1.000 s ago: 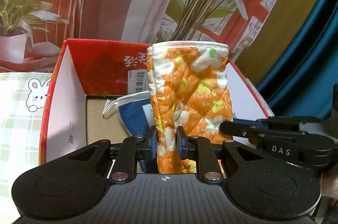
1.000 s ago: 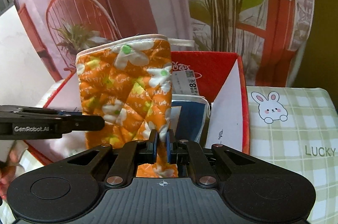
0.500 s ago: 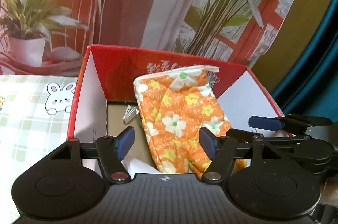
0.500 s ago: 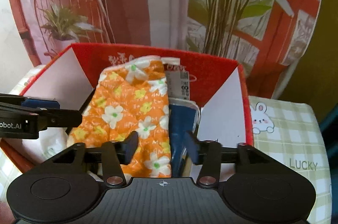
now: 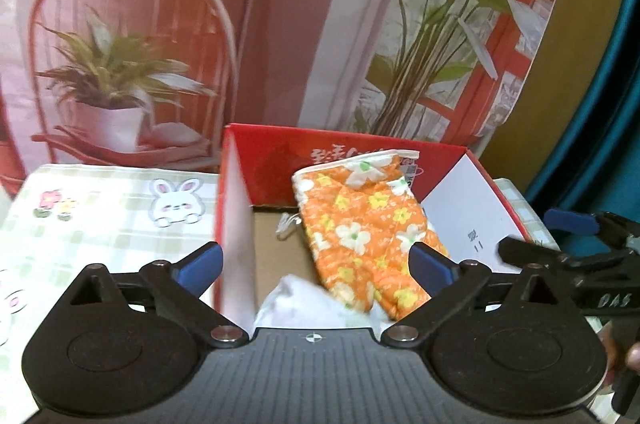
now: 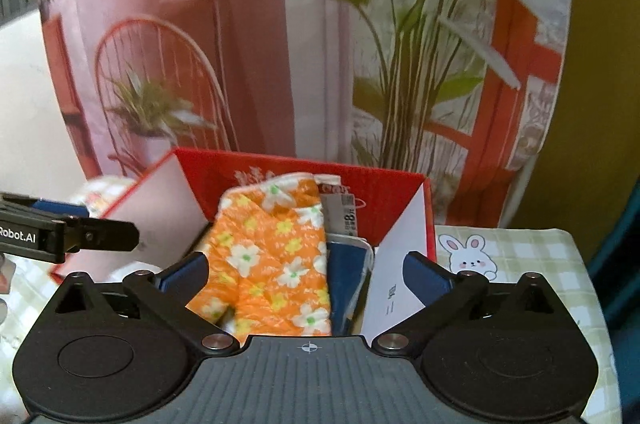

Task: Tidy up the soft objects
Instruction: 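Move both grippers down to the white surgical-mask bag on the table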

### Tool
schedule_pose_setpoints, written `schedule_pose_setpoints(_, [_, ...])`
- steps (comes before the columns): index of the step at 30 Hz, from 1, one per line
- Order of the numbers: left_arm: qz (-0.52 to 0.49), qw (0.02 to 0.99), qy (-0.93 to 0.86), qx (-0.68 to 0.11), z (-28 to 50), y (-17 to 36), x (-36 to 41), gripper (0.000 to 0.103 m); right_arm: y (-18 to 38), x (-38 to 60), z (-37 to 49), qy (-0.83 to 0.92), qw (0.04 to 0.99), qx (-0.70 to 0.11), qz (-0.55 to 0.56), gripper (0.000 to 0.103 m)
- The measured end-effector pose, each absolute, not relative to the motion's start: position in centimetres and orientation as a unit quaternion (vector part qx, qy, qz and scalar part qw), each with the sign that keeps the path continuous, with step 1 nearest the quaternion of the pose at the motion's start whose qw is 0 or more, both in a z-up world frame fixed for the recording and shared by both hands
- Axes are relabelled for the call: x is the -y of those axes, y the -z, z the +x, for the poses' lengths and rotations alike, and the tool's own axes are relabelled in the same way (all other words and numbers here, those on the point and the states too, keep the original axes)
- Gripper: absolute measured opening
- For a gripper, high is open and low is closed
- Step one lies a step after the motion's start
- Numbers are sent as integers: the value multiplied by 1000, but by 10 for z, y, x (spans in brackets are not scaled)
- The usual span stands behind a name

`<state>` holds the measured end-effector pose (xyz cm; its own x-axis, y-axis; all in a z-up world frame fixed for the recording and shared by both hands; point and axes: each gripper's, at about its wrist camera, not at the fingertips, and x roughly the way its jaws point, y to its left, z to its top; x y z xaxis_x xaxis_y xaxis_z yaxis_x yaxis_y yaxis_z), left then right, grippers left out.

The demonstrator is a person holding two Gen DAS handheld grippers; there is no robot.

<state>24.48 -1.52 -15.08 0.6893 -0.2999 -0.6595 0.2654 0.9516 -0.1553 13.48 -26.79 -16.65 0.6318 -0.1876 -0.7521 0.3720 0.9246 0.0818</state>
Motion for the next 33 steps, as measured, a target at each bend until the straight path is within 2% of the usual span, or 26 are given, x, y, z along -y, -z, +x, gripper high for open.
schedule_pose_setpoints(8, [9, 922, 118, -369, 193, 148, -5, 103, 145, 251, 85, 154, 917, -341, 138, 103])
schedule_pose_setpoints(14, [-27, 914, 118, -386, 163, 164, -19, 103, 153, 234, 55, 144, 916, -344, 150, 103])
schedule_pose_setpoints(25, [-8, 916, 109, -386, 119, 189, -15, 103, 194, 198, 8, 113, 890, -409, 169, 103])
schedule_pose_setpoints(33, [-14, 914, 97, -394, 110, 196, -19, 103, 201, 166, -5, 85, 887, -441, 108, 103])
